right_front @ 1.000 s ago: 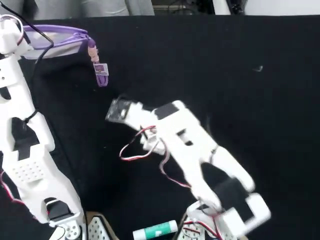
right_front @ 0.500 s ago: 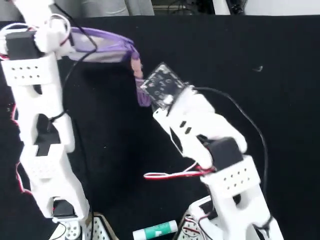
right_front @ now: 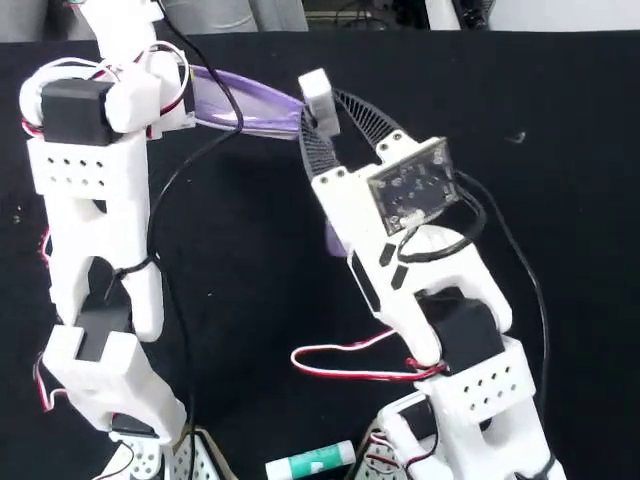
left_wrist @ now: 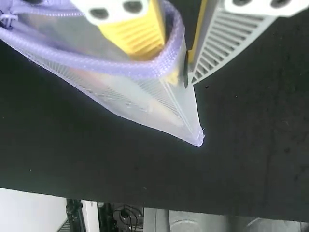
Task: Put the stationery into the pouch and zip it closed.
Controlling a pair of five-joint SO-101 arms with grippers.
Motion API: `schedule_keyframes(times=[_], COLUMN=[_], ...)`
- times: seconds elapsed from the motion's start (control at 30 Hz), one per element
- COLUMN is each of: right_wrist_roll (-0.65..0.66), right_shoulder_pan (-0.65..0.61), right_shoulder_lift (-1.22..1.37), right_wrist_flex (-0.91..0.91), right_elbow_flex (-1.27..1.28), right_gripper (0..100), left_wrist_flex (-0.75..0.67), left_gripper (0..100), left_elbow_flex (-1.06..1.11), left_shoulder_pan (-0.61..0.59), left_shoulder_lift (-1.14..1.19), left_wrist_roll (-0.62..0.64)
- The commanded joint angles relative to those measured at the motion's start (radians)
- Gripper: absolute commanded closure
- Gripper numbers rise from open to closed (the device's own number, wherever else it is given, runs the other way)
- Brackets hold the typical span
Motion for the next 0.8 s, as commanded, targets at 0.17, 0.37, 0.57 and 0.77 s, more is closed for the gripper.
schedule_keyframes(times=[0.17,0.37,0.57,0.77], right_wrist_roll=[-0.048,-0.048,-0.074,-0.166], right_shoulder_pan=[-0.055,-0.097,-0.094,-0.028], right_shoulder_lift=[-0.045,-0.058,-0.053,0.05], right_wrist_flex=[-0.316,-0.666,-0.872,-0.947], right_elbow_flex=[0.145,0.383,0.527,0.549], right_gripper=[98.7,98.7,98.7,98.7], left_wrist_flex=[0.0,-0.011,-0.006,-0.006], left_gripper=[97,97,97,97], left_elbow_flex=[-0.005,-0.007,0.002,0.004], left_shoulder_pan=[0.056,0.081,0.124,0.133], left_shoulder_lift=[0.054,0.091,0.092,0.092], left_wrist_roll=[0.006,0.008,0.008,0.008])
